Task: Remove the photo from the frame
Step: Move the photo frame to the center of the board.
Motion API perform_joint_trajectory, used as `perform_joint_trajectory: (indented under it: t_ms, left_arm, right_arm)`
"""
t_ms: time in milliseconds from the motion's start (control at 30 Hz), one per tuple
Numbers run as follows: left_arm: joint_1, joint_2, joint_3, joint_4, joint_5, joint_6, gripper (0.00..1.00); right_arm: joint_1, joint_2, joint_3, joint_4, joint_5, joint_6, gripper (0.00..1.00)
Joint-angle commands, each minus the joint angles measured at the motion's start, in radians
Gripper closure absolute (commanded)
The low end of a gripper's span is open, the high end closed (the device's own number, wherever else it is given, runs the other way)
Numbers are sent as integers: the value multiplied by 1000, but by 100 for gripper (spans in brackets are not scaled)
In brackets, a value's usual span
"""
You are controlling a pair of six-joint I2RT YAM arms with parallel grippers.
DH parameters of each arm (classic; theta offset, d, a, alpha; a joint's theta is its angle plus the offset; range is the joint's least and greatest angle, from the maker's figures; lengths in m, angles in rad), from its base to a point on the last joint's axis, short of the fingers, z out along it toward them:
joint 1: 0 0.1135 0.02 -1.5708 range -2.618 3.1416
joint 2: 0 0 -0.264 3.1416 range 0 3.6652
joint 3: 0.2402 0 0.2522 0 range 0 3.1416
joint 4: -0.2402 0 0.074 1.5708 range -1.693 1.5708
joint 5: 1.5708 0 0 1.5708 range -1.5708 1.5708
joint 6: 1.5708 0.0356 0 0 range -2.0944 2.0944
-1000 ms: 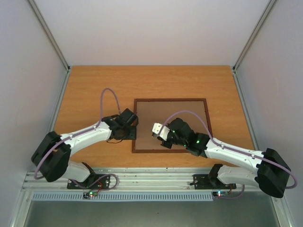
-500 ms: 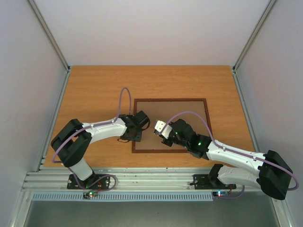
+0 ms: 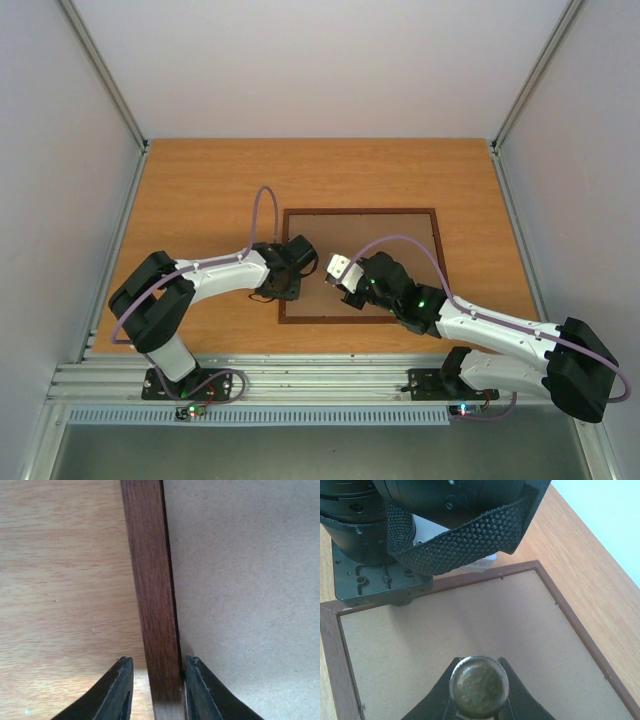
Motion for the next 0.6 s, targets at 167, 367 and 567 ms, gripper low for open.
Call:
perform_joint_trajectory:
  t_ms: [167,367,567]
  left_arm:
    - [-6,-32,-21,-2,7,-19,81]
    - [-7,-70,-43,10,18,-30,82]
    - [1,-95,-33,25,23,-35,65]
  right_arm:
    - [3,-13,-5,28,8,19,99]
    - [2,-7,-2,29,-9,23,99]
    - [3,-3,-5,39,-12,26,99]
